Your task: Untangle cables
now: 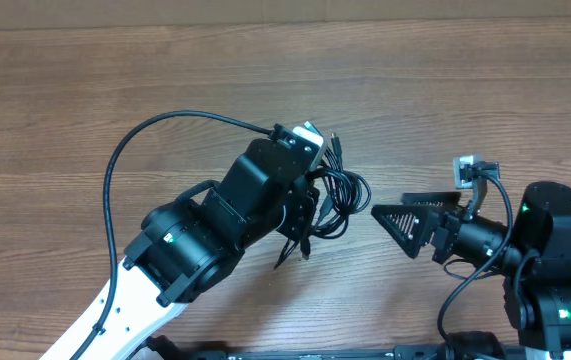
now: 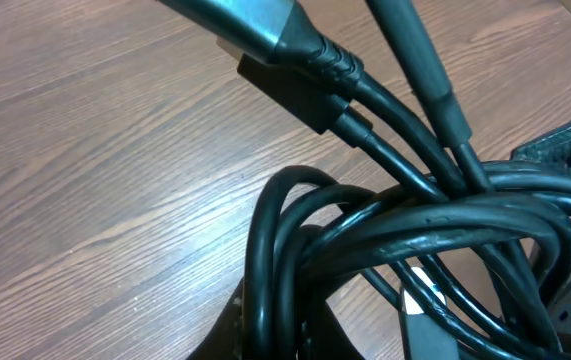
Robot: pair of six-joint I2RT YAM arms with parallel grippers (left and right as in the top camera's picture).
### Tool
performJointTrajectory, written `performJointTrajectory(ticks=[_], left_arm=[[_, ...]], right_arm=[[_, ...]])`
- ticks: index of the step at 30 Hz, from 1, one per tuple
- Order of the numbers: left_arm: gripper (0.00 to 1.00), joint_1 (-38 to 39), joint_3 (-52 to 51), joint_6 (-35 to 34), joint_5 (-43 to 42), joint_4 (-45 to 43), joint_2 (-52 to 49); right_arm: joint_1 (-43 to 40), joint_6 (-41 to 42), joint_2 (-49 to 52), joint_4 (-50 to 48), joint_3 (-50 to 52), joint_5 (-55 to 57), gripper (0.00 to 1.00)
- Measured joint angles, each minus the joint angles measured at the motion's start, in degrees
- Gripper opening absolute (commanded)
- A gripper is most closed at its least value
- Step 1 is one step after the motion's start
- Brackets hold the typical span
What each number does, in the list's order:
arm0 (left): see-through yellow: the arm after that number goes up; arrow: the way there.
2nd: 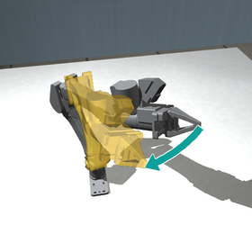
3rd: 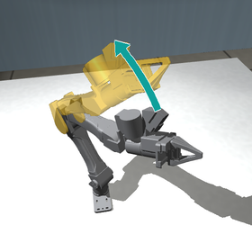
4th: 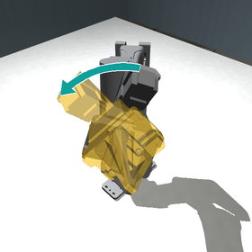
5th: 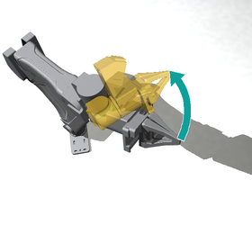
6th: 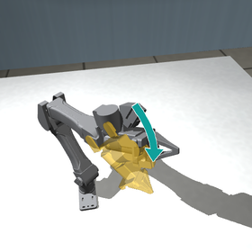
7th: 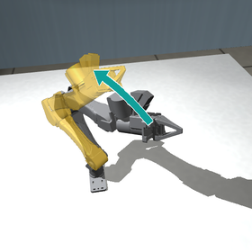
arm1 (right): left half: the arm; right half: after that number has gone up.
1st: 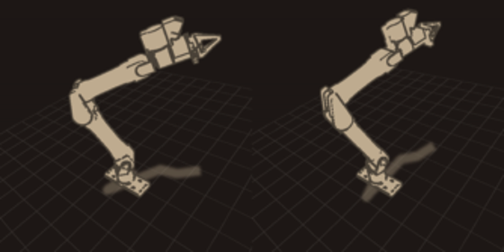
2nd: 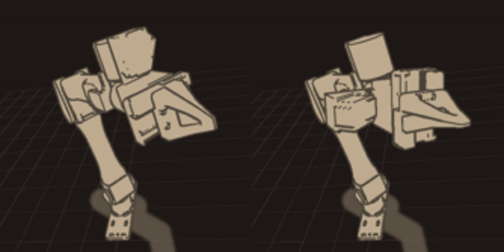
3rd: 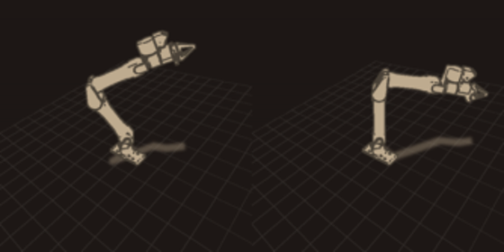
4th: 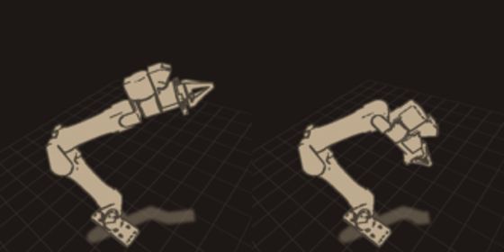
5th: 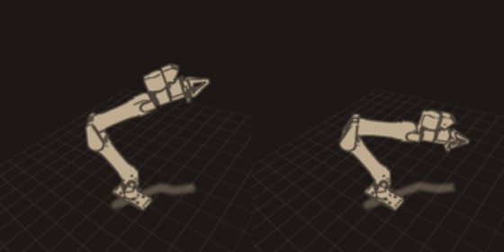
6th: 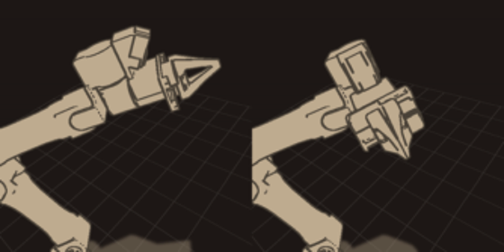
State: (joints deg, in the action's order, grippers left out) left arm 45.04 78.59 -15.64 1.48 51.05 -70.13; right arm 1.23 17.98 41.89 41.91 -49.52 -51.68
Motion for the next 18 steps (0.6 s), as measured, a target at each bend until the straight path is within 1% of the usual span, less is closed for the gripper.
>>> performJointTrajectory(ticks=[7, 12, 18], left_arm=[[0.04, 0.0, 0.0, 0.76, -2.82, -0.26, 0.0], [0.04, 0.0, 0.0, 2.54, -8.81, -2.23, -0.07], [0.04, 0.0, 0.0, 2.75, -11.41, -3.13, -2.03]], right_arm=[[0.0, 0.0, 0.0, -3.76, 0.0, -9.18, 1.0], [0.0, 0.02, 0.0, -3.74, 0.0, -11.54, 1.0], [0.0, 0.0, 0.0, -4.37, 0.0, -13.14, 1.0]])
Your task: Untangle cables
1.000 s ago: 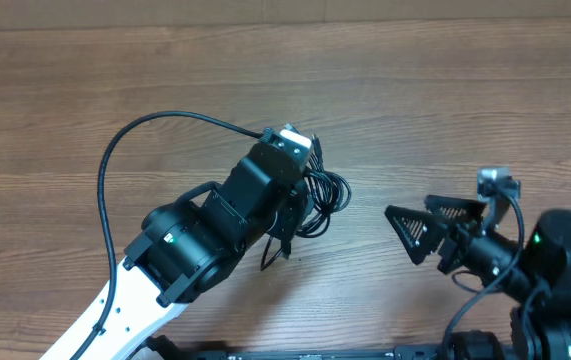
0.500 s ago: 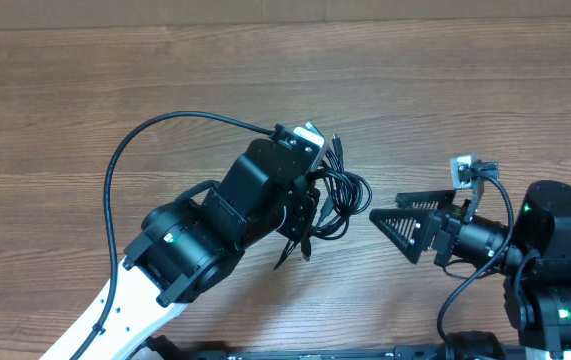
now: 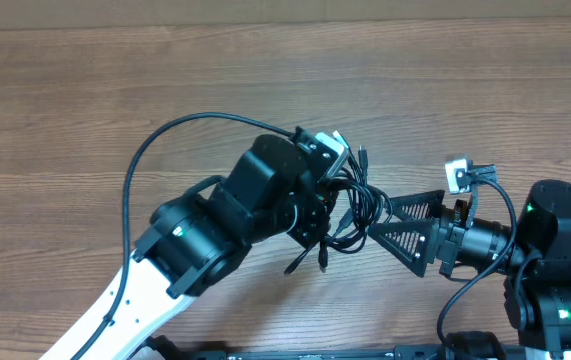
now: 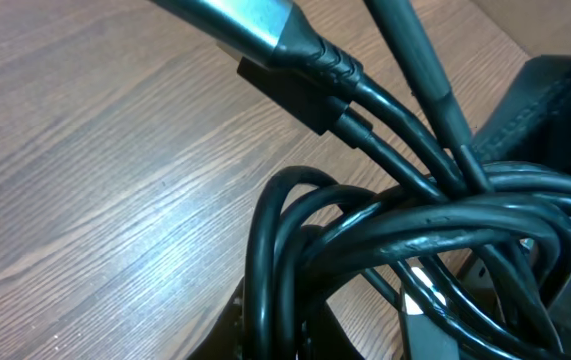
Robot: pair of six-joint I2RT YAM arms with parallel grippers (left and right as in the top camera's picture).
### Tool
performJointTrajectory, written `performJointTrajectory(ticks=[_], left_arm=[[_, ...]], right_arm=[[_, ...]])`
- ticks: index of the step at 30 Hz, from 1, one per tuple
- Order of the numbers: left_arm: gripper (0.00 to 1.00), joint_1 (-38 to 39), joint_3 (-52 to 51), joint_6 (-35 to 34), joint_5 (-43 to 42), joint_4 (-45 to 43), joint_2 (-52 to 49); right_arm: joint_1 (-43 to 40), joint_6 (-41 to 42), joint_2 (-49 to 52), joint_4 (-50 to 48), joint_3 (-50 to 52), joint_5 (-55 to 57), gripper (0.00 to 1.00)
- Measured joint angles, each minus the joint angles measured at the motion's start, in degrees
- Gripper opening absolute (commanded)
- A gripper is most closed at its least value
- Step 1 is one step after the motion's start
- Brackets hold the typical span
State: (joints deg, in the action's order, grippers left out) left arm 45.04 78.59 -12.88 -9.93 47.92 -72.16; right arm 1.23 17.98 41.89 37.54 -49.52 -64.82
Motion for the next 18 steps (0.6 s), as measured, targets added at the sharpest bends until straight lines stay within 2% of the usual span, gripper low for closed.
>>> performJointTrajectory(ticks=[6, 8, 10, 12, 14, 18], left_arm=[[0.04, 0.63, 0.0, 0.02, -0.61, -3.87, -1.14], [0.04, 1.88, 0.0, 0.09, -0.63, -5.11, -1.14], [0.04, 3.17, 0.0, 1.14, -0.61, -5.49, -1.14], [0.04, 4.87, 0.0, 2.4, -0.52, -5.73, -1.14], [0.04, 5.64, 0.0, 2.82, 0.26, -5.7, -1.14], [0.04, 5.88, 0.02, 3.02, 2.93, -5.9, -1.14]], right_arm=[[0.0, -0.04, 0.0, 0.0, 0.0, -0.59, 0.95], [0.0, 0.02, 0.0, -0.11, 0.0, -0.57, 0.79], [0.0, 0.28, 0.0, -0.28, 0.0, -0.2, 0.71], [0.0, -0.02, 0.0, -0.15, 0.0, 0.17, 0.45], [0.0, 0.04, 0.0, -0.09, 0.0, 0.42, 0.3], [0.0, 0.46, -0.09, 0.55, 0.0, 1.14, 0.08]])
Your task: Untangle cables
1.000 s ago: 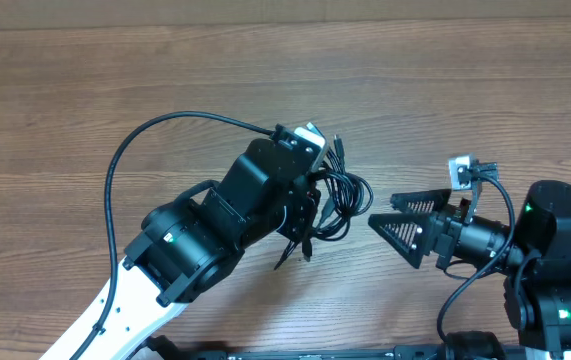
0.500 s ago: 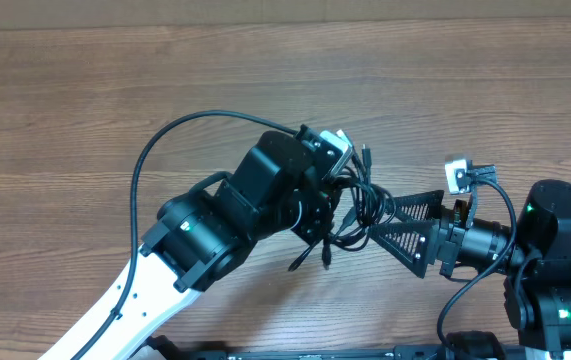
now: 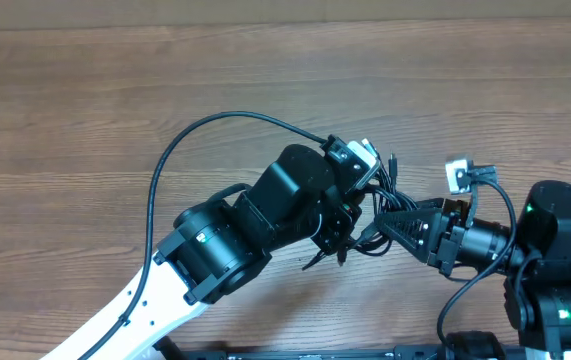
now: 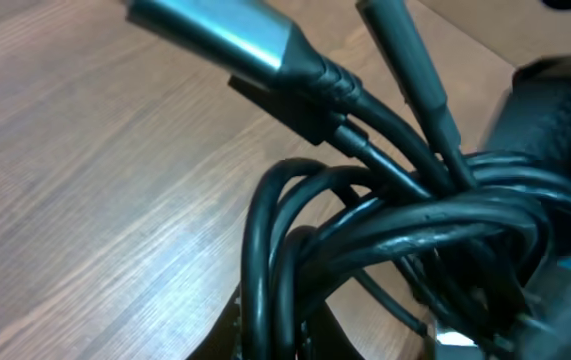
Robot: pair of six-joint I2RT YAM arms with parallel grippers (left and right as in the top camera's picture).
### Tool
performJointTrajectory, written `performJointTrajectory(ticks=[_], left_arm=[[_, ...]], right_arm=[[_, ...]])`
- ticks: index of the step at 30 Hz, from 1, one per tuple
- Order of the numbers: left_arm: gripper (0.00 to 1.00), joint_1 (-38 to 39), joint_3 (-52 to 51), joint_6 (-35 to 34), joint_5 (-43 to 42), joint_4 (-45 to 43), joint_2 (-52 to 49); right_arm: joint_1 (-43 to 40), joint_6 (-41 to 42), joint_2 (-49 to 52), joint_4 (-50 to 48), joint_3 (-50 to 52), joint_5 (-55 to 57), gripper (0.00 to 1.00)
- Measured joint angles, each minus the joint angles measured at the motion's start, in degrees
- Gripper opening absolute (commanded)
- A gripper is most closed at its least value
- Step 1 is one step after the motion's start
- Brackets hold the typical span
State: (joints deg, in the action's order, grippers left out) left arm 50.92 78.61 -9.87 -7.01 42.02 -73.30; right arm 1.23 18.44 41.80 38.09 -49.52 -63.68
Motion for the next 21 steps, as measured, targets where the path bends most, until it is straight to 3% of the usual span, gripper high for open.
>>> performJointTrajectory(ticks=[7, 9, 11, 13, 21], left_arm=[[0.04, 0.0, 0.0, 0.04, 1.07, 0.11, 0.0], [0.15, 0.0, 0.0, 0.02, 1.05, 0.7, 0.0], [0.38, 0.0, 0.0, 0.17, 1.11, 1.81, 0.24], [0.5, 0.02, -0.02, 1.03, 1.05, 3.04, 1.09], [0.85, 0.11, -0.02, 1.77, 3.61, 3.34, 10.86]], right_arm=[[0.02, -0.24, 0.04, 1.16, -0.02, 2.64, 0.04], [0.17, -0.28, 0.04, 1.68, -0.02, 3.3, 0.04], [0.46, -0.24, 0.04, 1.84, -0.02, 4.74, 0.04], [0.46, -0.28, 0.04, 1.79, -0.02, 6.71, 0.04], [0.31, -0.31, 0.2, 1.81, -0.02, 12.81, 0.04]])
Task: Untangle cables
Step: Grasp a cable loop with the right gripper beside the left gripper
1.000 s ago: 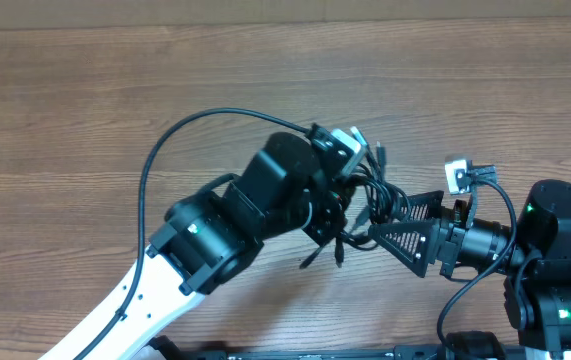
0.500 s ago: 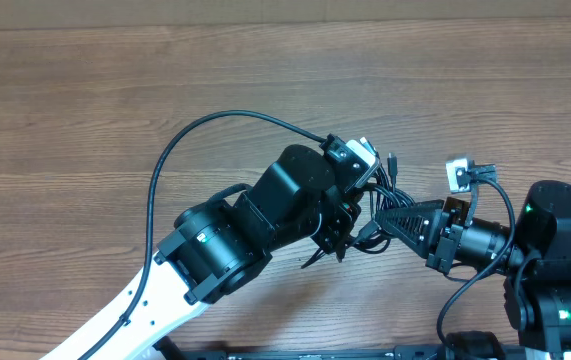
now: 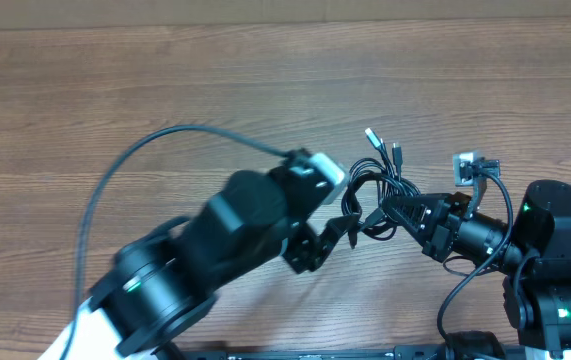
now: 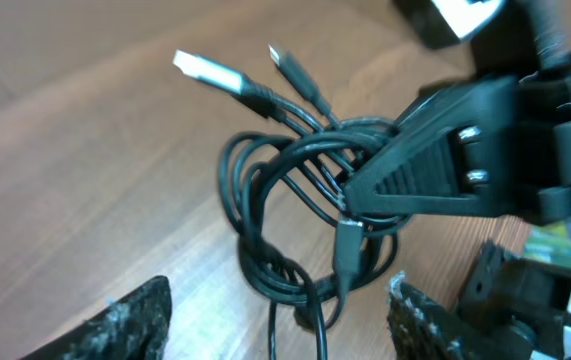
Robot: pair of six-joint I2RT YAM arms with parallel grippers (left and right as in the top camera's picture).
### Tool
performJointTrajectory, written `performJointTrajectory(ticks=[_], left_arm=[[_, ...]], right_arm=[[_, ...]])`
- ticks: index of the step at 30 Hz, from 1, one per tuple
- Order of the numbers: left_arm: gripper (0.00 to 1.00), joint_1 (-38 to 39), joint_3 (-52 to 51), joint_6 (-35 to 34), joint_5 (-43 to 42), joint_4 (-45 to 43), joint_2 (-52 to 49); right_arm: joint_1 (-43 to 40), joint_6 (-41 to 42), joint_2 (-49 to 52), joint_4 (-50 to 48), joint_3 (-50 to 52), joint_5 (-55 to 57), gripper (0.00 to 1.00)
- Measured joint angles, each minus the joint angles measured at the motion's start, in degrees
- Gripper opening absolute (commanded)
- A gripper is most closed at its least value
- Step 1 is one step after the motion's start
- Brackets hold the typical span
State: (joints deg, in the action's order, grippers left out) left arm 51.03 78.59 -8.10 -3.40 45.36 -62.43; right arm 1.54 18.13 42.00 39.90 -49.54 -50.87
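A tangled bundle of black cables (image 3: pixel 370 190) hangs between my two grippers, right of the table's middle. My right gripper (image 3: pixel 387 206) is shut on the bundle's right side, its fingers (image 4: pixel 435 165) pinching several loops (image 4: pixel 285 190). A silver USB plug (image 4: pixel 200 68) and a thinner black plug (image 4: pixel 280 55) stick out on the far side, also visible from above as the silver plug (image 3: pixel 370 133). My left gripper (image 3: pixel 327 240) stands open just left of the bundle, its fingertips (image 4: pixel 135 320) wide apart and off the cables. A loose end (image 4: pixel 310 320) dangles between them.
The brown wooden table (image 3: pixel 165 90) runs across the whole view. The left arm's own black lead (image 3: pixel 125 165) arcs over the left half. The right arm's base (image 3: pixel 555 260) and its camera lead sit at the right edge.
My left gripper has opened, let go of the bundle and drawn back to the left. My right gripper has shut on the bundle and now holds it alone.
At first my left gripper held the bundle at mid-table, with the right gripper open and apart on the right. The left then stood further right, bringing the bundle up to, then between, the right fingers. Now the right holds it and the left is free.
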Motion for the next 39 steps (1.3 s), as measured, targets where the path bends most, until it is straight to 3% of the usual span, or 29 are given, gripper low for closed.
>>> performJointTrajectory(ticks=[1, 2, 12, 20, 30, 39], left_arm=[[0.97, 0.0, 0.0, 0.17, 0.55, 0.02, 1.75], [1.0, 0.0, 0.02, 0.26, 0.85, 0.0, 2.86], [1.0, 0.0, 0.02, -2.32, 3.78, 0.09, 8.13], [1.0, 0.0, 0.02, -1.16, 4.59, 0.52, 8.04], [1.0, 0.0, 0.04, -0.46, 5.77, -3.06, 5.46], [0.96, 0.0, 0.04, -0.46, 7.04, -8.44, 0.59]], right_arm=[[0.0, 0.0, 0.0, -0.17, 0.0, 0.48, 0.04], [0.0, -0.02, 0.0, -0.52, 0.0, 0.85, 0.04], [0.0, 0.81, 0.0, -5.29, 0.0, 1.86, 0.04], [0.0, 10.64, 0.02, -11.85, 0.02, 1.27, 0.04], [0.0, 14.86, 0.0, -25.24, 0.02, -9.73, 0.04], [0.0, 14.86, 0.0, -25.44, 0.02, -14.29, 0.04]])
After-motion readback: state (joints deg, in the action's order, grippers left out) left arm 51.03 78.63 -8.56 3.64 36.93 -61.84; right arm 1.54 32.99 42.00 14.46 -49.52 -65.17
